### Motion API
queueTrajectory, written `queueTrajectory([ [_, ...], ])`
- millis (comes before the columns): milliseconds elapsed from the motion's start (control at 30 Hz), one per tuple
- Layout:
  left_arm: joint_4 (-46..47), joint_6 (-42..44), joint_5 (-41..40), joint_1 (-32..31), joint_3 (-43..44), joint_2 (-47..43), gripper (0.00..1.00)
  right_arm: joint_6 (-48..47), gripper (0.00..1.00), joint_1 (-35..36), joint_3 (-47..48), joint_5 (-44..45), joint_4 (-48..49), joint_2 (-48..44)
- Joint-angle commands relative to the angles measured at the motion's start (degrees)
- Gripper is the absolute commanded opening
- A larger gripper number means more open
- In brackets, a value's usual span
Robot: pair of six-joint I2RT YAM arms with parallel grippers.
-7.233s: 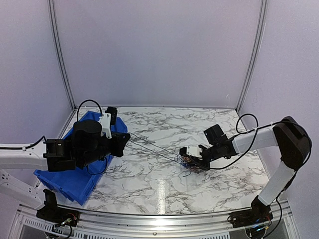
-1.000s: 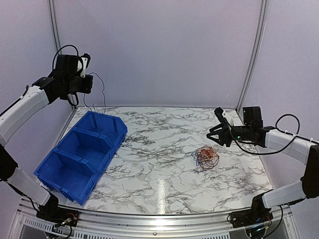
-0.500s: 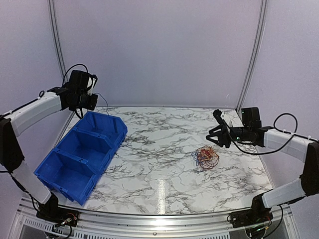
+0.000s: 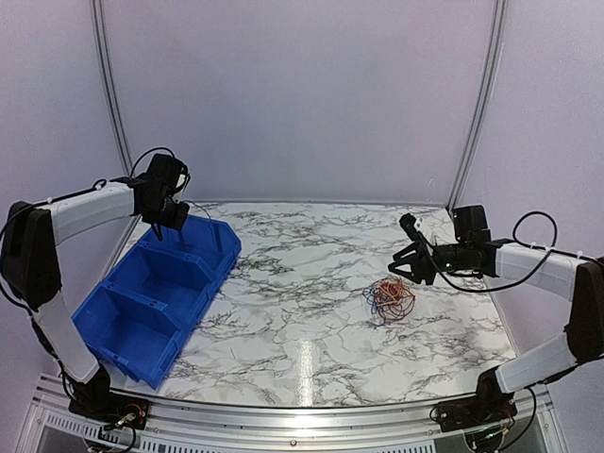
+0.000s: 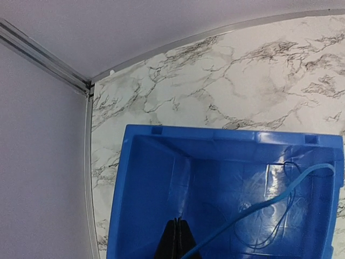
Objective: Untangle the cables
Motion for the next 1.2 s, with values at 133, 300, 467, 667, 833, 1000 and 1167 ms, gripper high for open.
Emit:
queueTrajectory([
  [133,-3.0,2.3,-1.9,1.5,-4.0,-3.6,0.0,-0.9,0.42,-0.5,2.8,-1.8,-1.2,1.0],
  [300,-6.6,2.1,0.9,1.5,3.0,5.2,0.0,-1.5,0.42,-0.5,3.3,-2.1,-2.2,1.5],
  [467,-7.8,2.0,2.5,1.5,4.6,8.0,0.0,-1.7,0.42,-0.5,3.0,-1.4,-2.1,0.7],
  [667,-8.9,0.8,1.8,1.5,4.4,7.5,0.1,-1.7,0.42,-0.4,3.3,-1.7,-2.3,1.3],
  [833,-9.1,-1.2,1.0,1.5,4.3,3.8,0.39,-1.7,0.42,-0.4,3.4,-1.9,-2.5,1.0],
  [1000,-9.8,-2.5,3.5,1.4,4.4,-3.1,0.47,-1.8,0.42,-0.4,3.3,-1.9,-2.5,0.3],
  [1167,-10.2,-4.1,10.0,-0.8,3.2,-11.6,0.51,-1.6,0.42,-0.4,3.6,-2.4,-2.6,0.0],
])
